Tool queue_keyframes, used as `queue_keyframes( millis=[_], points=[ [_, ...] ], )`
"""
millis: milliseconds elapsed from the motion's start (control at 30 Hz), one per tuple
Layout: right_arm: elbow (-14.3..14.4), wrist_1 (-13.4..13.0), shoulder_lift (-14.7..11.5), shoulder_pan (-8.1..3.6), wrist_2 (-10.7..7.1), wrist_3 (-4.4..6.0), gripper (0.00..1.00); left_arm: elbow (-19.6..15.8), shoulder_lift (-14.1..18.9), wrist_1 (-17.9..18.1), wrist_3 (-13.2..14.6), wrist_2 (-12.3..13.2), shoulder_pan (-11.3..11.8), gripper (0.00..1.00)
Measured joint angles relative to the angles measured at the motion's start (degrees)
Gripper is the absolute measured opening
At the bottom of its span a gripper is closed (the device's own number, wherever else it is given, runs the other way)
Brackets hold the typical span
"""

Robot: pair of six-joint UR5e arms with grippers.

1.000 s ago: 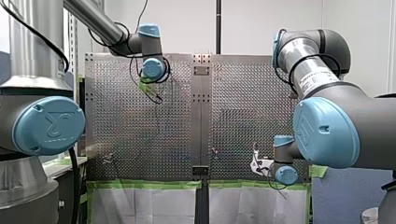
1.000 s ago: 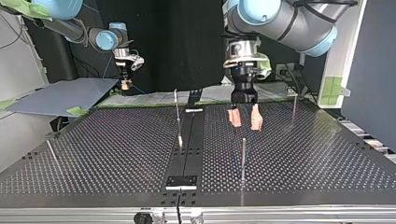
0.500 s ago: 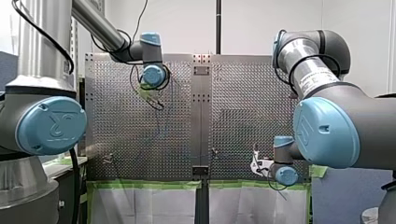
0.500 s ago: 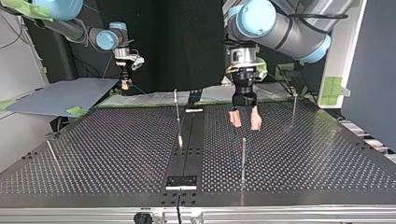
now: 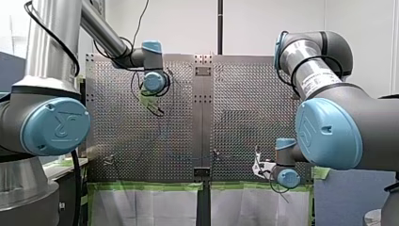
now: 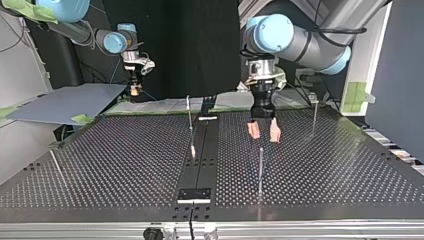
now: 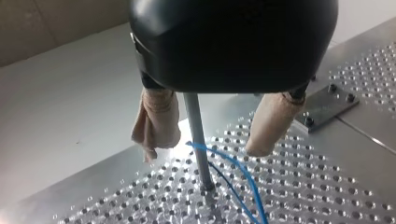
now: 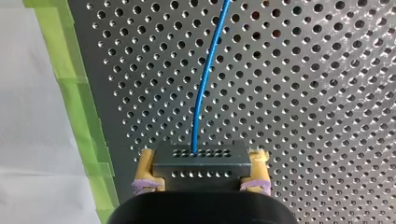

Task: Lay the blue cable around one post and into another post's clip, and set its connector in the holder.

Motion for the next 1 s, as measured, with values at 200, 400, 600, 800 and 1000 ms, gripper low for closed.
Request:
queue_keyframes(
  millis=[200,400,600,800,1000],
  points=[
    [0.01,-0.14,0.14,0.04,-0.01,0.03,0.0,1.76,-1.53,0.03,-1.17,-0.19,0.95,0.98],
    [0.04,-0.25,0.28,0.12,-0.23,-0.02,0.0,4.51,-2.72,-1.61,-1.19,-1.14,2.15,0.98],
    [0.02,-0.27,0.36,0.13,-0.27,-0.02,0.0,7.13,-4.8,-3.08,-1.07,-1.72,3.23,0.98],
    [0.0,-0.39,0.42,0.02,-0.27,0.03,0.0,10.27,-7.58,-5.8,0.14,-3.05,4.83,0.98],
    [-0.01,-0.49,0.48,-0.3,-0.27,0.11,0.0,13.87,-8.33,-7.37,3.07,-3.79,7.03,0.98]
  ],
)
